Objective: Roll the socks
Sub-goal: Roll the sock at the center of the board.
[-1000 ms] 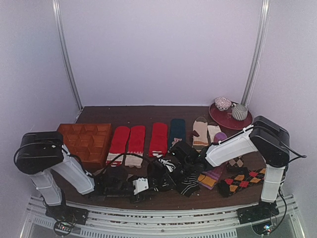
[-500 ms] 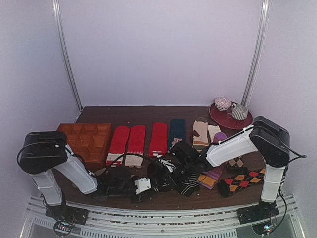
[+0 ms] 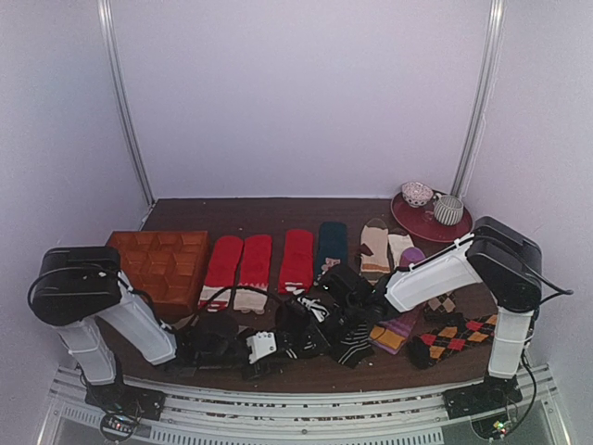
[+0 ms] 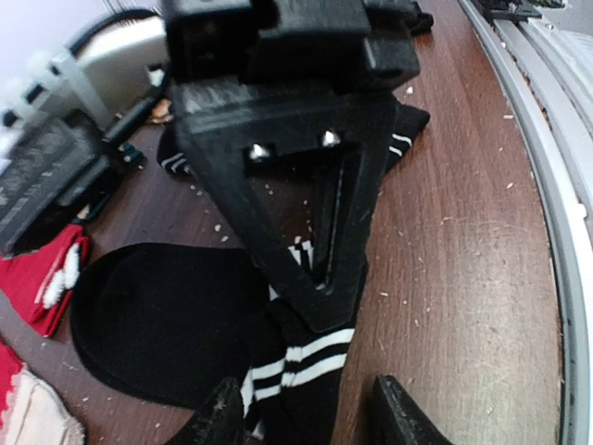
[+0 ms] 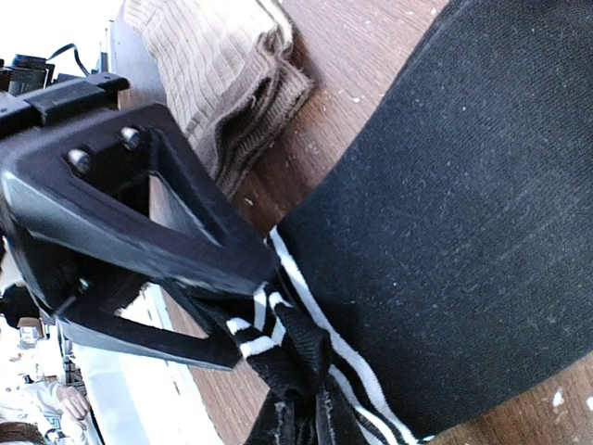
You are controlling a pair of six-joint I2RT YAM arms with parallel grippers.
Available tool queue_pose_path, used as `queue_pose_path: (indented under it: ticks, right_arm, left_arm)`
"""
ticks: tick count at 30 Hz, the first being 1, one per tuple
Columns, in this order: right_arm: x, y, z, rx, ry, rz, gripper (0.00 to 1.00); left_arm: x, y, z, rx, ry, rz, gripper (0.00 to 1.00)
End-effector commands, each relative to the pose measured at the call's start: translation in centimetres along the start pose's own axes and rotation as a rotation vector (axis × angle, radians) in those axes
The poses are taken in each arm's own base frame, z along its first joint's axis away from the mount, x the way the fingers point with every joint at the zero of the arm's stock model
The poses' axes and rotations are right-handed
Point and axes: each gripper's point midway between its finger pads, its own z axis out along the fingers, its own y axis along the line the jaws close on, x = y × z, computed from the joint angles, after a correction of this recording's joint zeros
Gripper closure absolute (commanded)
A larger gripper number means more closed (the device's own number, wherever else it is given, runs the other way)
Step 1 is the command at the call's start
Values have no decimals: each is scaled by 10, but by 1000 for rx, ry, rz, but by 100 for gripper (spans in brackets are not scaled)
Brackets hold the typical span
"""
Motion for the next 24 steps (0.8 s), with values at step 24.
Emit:
queue_pose_path:
  ticks: [24]
  right_arm:
    - [75,-52,7,151,211,183,92]
  left_arm:
    - [-12,-11,4,69,-34,6,55]
